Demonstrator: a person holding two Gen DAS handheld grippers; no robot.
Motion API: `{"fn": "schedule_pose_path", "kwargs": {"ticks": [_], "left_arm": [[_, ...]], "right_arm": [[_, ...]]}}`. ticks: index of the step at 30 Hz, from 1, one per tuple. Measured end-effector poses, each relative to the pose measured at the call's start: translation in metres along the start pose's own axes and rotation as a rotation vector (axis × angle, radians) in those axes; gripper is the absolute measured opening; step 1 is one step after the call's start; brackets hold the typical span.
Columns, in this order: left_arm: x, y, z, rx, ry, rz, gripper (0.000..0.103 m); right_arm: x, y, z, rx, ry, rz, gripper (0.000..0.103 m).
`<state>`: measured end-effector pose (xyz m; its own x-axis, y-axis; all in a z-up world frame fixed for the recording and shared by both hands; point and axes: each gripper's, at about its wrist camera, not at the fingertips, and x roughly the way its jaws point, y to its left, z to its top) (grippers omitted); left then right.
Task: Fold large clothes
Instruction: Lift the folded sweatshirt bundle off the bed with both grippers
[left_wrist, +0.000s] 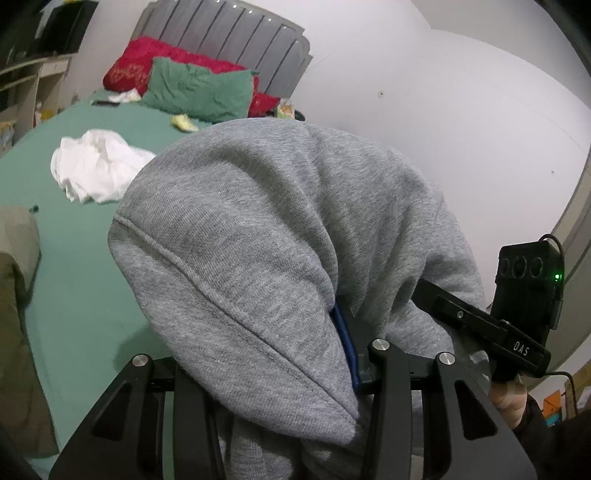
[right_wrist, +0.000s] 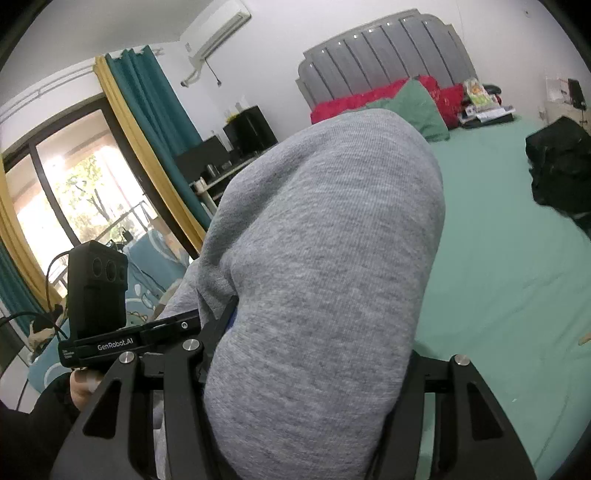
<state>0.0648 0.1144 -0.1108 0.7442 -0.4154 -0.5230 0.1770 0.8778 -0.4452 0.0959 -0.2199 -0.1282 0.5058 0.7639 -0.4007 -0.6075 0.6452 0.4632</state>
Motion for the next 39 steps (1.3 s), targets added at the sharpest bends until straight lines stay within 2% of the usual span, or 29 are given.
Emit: {"fn": "schedule_pose_path", "kwargs": {"ticks": [11, 18, 22, 32, 39], "left_arm": [[-0.057, -0.022, 0.022, 0.065, -0.111, 0.003, 0.044], [-0.103, -0.018, 0.039, 0.094, -0.167, 0.053, 0.044], [-0.132, -0.01, 0.037, 0.095, -0.197, 0.083, 0.044], [-0.195, 0.039, 0.022, 0.045, -0.243, 0.187, 0.044], [-0.23, 0.09, 0.013, 0.004, -0.265, 0.259, 0.044]], "right_arm": [[-0.021, 0.039, 0.026, -0.076, -0.1, 0.035, 0.056], [-0.01, 0.068, 0.041, -0.111, -0.141, 0.088, 0.056], [0.005, 0.088, 0.047, -0.138, -0.148, 0.129, 0.056], [0.063, 0.147, 0.046, -0.206, -0.107, 0.23, 0.056], [0.117, 0.185, 0.04, -0.22, -0.067, 0.303, 0.056]]}}
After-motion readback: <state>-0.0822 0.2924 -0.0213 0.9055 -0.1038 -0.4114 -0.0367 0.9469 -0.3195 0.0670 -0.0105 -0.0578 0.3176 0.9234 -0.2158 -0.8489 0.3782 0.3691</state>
